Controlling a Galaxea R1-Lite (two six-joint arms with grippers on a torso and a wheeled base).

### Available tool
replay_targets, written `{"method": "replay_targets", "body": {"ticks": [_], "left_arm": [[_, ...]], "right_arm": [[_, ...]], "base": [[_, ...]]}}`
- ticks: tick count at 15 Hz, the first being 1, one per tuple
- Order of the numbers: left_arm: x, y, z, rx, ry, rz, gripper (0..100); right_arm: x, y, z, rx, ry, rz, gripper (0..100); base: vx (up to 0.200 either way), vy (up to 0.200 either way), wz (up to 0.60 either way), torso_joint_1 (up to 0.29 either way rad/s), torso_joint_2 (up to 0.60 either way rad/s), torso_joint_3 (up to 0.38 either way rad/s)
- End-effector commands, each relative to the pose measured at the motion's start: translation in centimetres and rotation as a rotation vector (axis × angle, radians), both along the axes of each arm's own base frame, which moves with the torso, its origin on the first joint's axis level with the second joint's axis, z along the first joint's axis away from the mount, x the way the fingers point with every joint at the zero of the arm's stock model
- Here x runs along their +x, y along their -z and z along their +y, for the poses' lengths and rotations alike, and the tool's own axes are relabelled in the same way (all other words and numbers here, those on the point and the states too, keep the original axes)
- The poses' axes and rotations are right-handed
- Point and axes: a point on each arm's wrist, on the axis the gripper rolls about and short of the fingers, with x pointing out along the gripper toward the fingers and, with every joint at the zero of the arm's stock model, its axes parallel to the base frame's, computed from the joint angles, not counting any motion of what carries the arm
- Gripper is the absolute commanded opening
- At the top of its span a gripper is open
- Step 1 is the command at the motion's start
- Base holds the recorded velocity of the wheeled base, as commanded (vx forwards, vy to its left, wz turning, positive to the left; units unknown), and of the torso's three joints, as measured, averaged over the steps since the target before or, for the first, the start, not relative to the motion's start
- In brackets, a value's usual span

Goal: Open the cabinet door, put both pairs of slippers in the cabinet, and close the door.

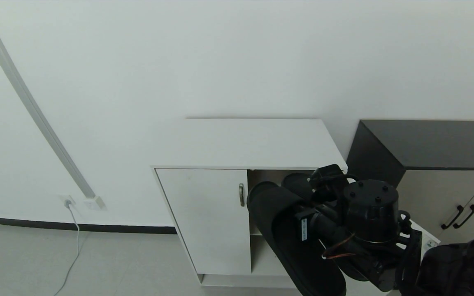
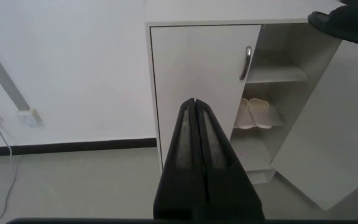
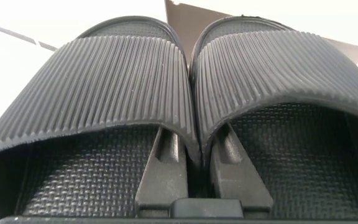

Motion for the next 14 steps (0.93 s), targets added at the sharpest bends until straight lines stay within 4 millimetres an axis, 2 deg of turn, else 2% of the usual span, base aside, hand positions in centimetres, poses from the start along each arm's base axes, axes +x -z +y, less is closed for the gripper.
{"method": "replay_targets", "body": {"ticks": [1, 5, 14], "left_arm": [[0.00, 0.00, 0.00, 0.000, -0.001, 0.000, 0], [0.00, 0.00, 0.00, 0.000, 0.001, 0.000, 0], [0.00, 0.01, 0.00, 0.000, -0.001, 0.001, 0]], "right_arm": [[-0.01, 0.04, 0.05, -0.001, -0.001, 0.001, 0], [-0.02, -0.12, 0.11, 0.011, -0.003, -0.011, 0], [-0.33, 0.06, 0.28, 0.008, -0.015, -0.007, 0]], "base": [[0.000, 0.000, 0.00, -0.173, 0.38, 0.222], [0.000, 0.000, 0.00, -0.187, 0.43, 0.238], [0.000, 0.000, 0.00, -0.223, 0.54, 0.318]]}}
